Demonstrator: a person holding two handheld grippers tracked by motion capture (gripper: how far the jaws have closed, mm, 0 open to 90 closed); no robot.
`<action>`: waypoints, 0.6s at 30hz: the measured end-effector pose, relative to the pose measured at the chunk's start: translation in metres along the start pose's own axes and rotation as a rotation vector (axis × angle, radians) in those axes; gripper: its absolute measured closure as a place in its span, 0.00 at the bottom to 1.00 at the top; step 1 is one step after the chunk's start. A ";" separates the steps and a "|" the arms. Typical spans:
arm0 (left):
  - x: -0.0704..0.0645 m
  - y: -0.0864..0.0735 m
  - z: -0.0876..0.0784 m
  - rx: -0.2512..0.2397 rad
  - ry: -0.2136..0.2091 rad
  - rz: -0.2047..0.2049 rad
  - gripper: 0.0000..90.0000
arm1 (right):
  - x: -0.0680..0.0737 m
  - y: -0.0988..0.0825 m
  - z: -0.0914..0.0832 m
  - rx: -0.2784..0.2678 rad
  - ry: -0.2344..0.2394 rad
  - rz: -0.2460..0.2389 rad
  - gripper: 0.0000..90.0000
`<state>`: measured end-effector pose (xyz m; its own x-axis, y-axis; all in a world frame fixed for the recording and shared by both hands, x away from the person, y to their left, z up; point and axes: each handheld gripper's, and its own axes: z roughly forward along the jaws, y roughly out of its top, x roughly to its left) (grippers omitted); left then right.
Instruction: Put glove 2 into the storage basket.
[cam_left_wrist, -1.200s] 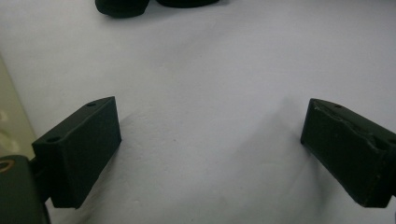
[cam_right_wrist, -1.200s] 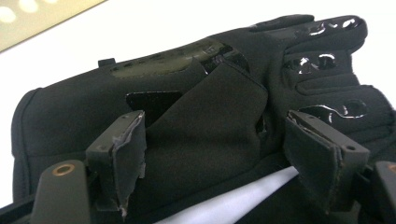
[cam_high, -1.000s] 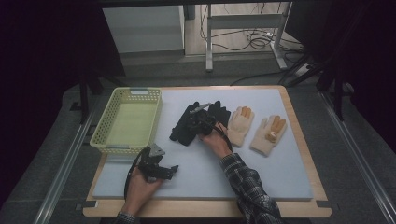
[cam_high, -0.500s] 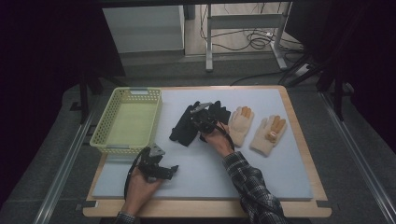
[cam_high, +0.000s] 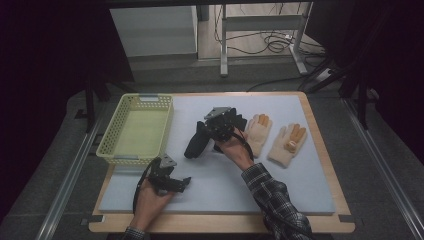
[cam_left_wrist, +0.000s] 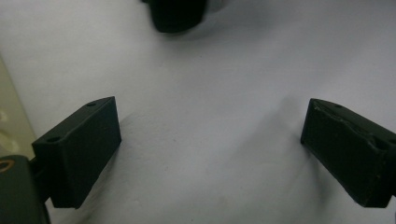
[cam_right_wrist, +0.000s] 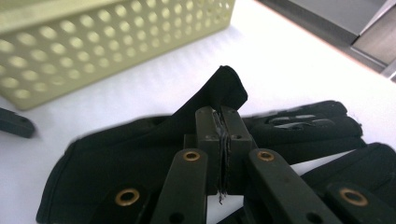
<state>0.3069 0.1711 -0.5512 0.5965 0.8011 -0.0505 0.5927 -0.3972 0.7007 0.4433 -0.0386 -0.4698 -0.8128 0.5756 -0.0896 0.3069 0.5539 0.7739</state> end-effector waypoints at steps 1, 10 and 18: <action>0.000 0.000 0.000 0.000 0.000 0.000 0.05 | 0.001 0.001 -0.004 -0.008 0.004 -0.004 0.97; 0.000 0.000 0.000 0.002 0.001 0.006 0.06 | 0.011 0.004 -0.040 -0.049 0.055 -0.022 0.97; 0.000 0.000 0.000 -0.004 0.000 -0.004 0.06 | 0.025 -0.012 -0.081 -0.070 0.103 -0.041 0.97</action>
<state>0.3069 0.1707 -0.5513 0.5940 0.8027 -0.0529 0.5926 -0.3922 0.7035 0.3793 -0.0793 -0.4302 -0.8717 0.4864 -0.0604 0.2395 0.5303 0.8133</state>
